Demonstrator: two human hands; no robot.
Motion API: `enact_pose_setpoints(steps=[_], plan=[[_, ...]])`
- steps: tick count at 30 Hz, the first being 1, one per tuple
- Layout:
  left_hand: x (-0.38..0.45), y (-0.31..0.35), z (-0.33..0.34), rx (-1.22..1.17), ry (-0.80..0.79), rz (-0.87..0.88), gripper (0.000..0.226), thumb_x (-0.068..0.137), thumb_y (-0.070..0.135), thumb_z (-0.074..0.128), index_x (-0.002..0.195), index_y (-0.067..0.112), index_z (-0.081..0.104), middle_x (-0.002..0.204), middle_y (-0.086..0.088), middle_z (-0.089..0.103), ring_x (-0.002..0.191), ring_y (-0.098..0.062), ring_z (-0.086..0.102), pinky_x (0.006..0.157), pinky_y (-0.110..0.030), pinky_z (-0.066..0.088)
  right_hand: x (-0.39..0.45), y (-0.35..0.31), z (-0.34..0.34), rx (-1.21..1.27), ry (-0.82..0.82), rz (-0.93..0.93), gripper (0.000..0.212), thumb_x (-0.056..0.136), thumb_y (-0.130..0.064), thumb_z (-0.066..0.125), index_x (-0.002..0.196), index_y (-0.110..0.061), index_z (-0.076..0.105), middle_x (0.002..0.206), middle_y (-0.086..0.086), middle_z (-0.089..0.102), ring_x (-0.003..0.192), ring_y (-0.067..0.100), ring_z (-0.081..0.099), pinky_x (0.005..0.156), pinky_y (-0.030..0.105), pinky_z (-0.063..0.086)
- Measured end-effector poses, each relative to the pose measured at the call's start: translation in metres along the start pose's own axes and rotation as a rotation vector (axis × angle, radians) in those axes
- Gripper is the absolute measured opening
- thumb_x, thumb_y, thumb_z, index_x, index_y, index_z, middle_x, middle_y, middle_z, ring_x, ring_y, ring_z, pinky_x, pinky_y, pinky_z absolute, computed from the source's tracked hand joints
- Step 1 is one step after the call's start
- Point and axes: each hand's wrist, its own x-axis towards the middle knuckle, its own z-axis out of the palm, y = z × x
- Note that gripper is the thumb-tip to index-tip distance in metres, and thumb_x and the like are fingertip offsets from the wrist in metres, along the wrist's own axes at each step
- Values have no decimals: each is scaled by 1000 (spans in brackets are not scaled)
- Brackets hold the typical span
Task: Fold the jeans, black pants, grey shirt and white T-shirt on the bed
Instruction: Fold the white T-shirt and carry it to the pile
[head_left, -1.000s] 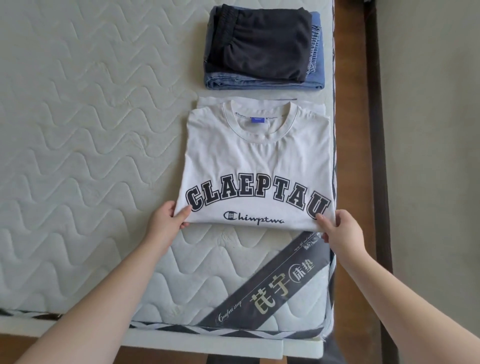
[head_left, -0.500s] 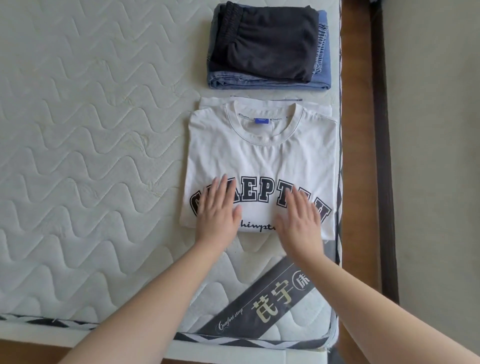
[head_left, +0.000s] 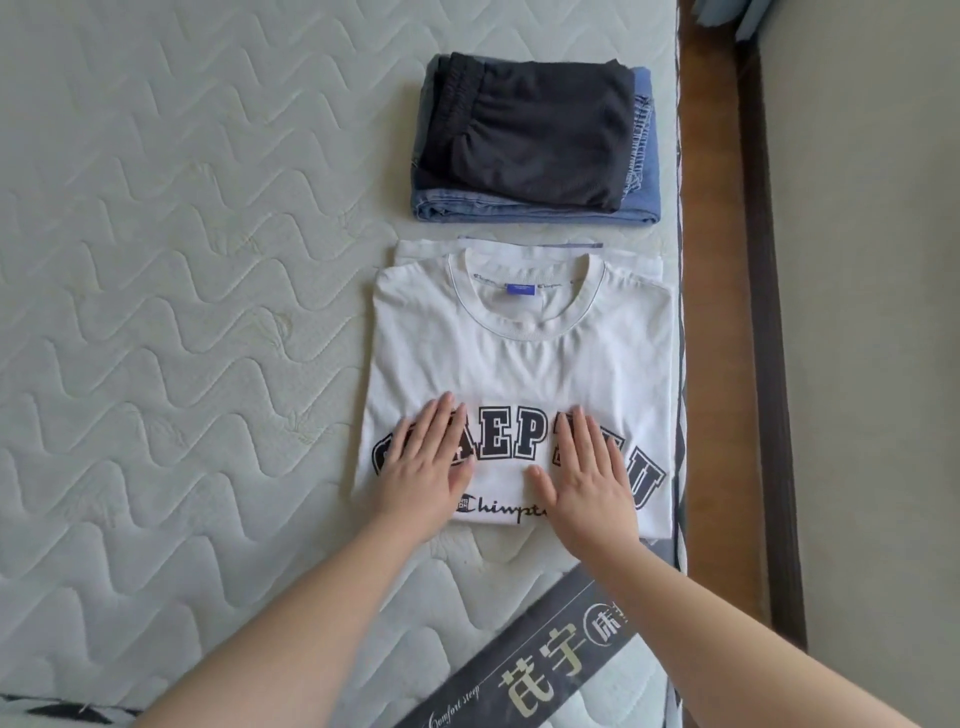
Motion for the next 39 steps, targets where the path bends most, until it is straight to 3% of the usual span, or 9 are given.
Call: enact_pose_setpoints(steps=[6, 9, 14, 18, 23, 28, 31, 39], plan=[[86, -31, -20, -16, -22, -114, 65, 99, 51, 7, 154, 21, -11, 163, 0, -12, 149, -14, -14, 121, -38, -7, 78, 1, -40, 81, 65, -77, 70, 98, -56, 14, 156, -19, -1, 164, -2, -3, 150, 12, -7, 121, 31, -4], [130, -31, -27, -14, 4, -132, 66, 100, 49, 19, 155, 21, -6, 163, 0, -11, 150, -15, -12, 118, -35, -14, 118, 1, -54, 44, 137, -71, 70, 99, -55, 17, 156, -18, -2, 163, -2, -5, 150, 12, -8, 122, 33, -4], [177, -25, -20, -17, 40, -120, 68, 100, 51, 21, 156, 22, -4, 163, -2, -12, 150, -17, -12, 120, -41, -10, 162, 18, -55, 14, 176, 63, 74, 98, -58, 14, 155, -19, -12, 162, -3, -15, 148, 11, -17, 121, 35, -9], [186, -31, -7, 16, 29, -84, 67, 95, 59, 10, 154, 33, -8, 161, 3, -20, 149, -15, -17, 120, -44, -7, 177, 31, -42, 19, 111, 28, 76, 94, -62, 11, 154, -22, -13, 162, -4, -19, 147, 11, -21, 121, 39, -8], [192, -31, -11, 17, -63, -84, 68, 92, 62, -2, 152, 34, -19, 159, 5, -29, 146, -13, -25, 120, -46, -10, 180, 29, -43, 40, 129, 29, 74, 95, -62, 10, 156, -24, -6, 163, -5, -12, 149, 11, -15, 121, 40, -5], [192, -52, -28, -41, 85, -149, 73, 92, 55, 1, 156, 19, -1, 164, 3, 1, 150, -9, -1, 121, -41, -2, 189, 41, -53, 64, 212, 32, 69, 97, -59, 10, 156, -25, 1, 164, -6, -2, 150, 10, -7, 122, 36, -3], [196, -66, -22, -64, 65, -180, 79, 89, 59, -1, 157, 19, 1, 164, 4, -1, 151, -12, -3, 122, -37, -1, 199, 50, -51, 78, 200, -3, 71, 96, -62, 15, 156, -27, 1, 164, -3, -3, 150, 14, -7, 122, 36, -2], [206, -79, -18, -83, -29, -175, 70, 96, 58, 22, 156, 29, 1, 163, 11, -8, 150, -11, -8, 122, -42, 1, 216, 62, -63, 40, 104, 37, 73, 89, -74, 16, 152, -41, 2, 164, 8, -4, 150, 24, -7, 121, 45, -1]])
